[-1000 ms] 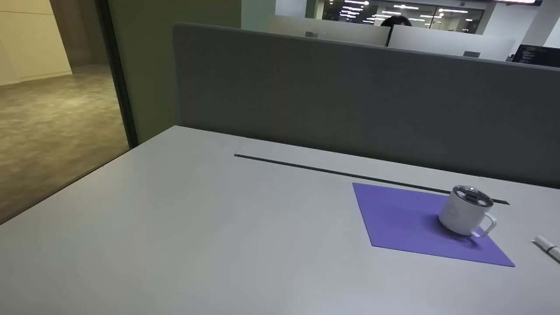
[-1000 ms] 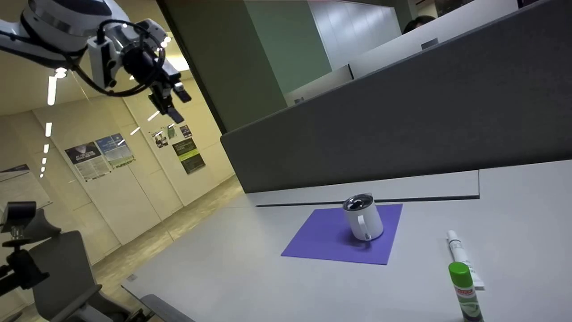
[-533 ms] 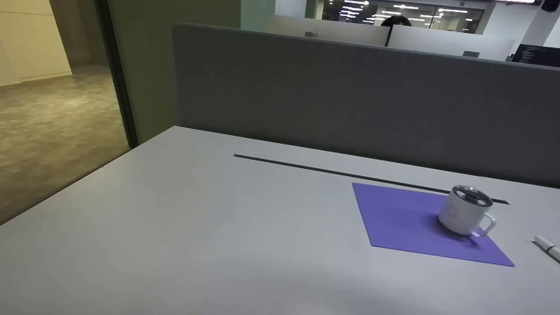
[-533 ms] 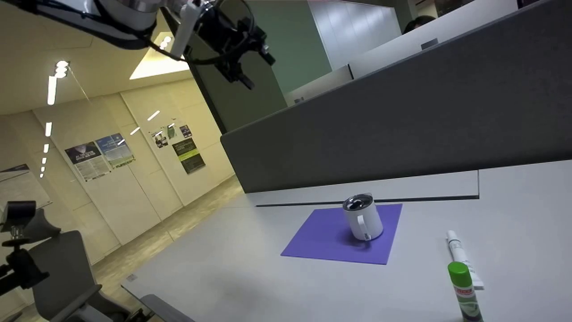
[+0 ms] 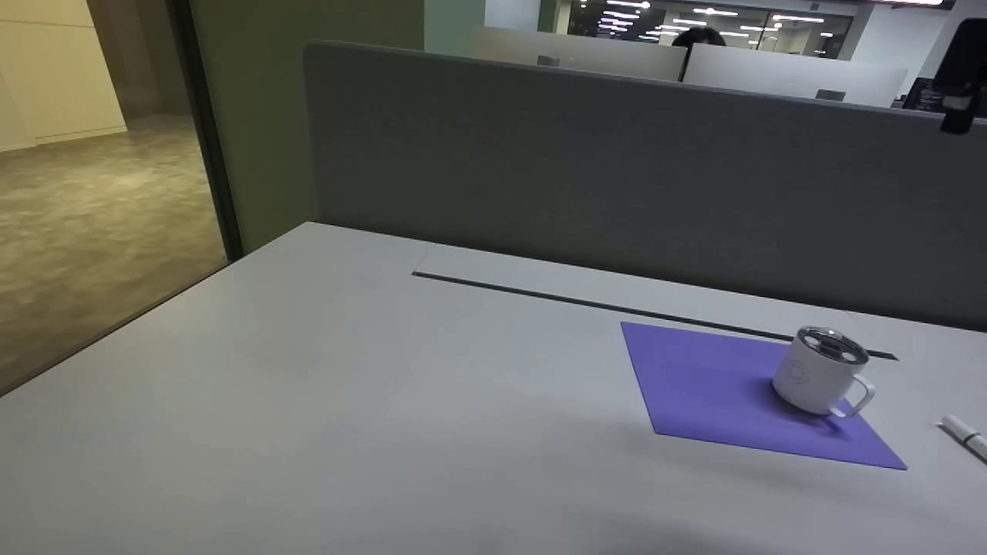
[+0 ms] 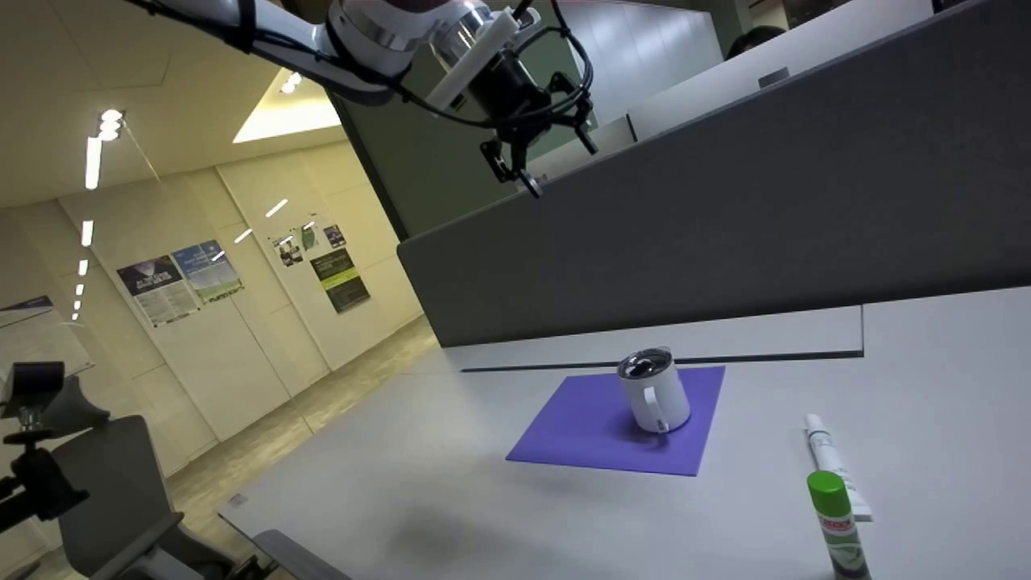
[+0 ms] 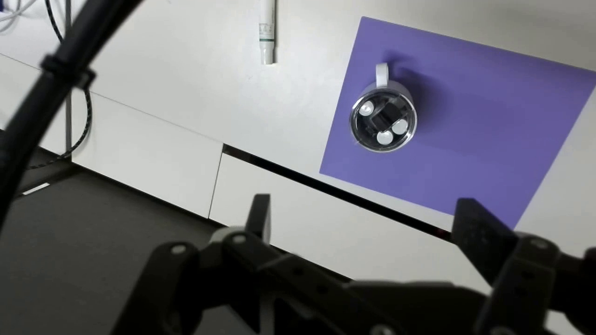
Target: Close the drinking lid on the travel mug
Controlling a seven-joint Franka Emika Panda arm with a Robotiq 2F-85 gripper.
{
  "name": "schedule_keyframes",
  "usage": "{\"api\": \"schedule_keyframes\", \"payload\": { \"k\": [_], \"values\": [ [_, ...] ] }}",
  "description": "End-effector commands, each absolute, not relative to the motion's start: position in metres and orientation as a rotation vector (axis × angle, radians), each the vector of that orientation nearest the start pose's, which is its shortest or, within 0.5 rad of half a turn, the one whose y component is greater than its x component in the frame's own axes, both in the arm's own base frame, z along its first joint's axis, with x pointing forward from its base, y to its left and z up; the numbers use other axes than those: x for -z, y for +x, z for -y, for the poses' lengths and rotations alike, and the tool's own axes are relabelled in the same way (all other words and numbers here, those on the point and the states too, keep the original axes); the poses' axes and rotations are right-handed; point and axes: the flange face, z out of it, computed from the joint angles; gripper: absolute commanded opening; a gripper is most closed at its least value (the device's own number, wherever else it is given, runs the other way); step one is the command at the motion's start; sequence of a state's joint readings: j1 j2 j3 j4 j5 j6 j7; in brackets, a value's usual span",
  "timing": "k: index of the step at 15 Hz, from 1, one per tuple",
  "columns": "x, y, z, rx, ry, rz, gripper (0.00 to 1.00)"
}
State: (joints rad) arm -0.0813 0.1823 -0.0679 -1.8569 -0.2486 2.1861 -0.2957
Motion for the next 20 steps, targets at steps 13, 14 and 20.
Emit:
{"api": "schedule_keyframes", "payload": {
  "k": [13,14,20],
  "values": [
    [-0.366,0.661,0.135,0.088,-3.257,0.888,0.75],
    [-0.350,0.665,0.138,0.085,-3.221,0.946,0.74],
    [-0.276,0.679,0.127,0.048,-3.124,1.108,0.33]
  ]
}}
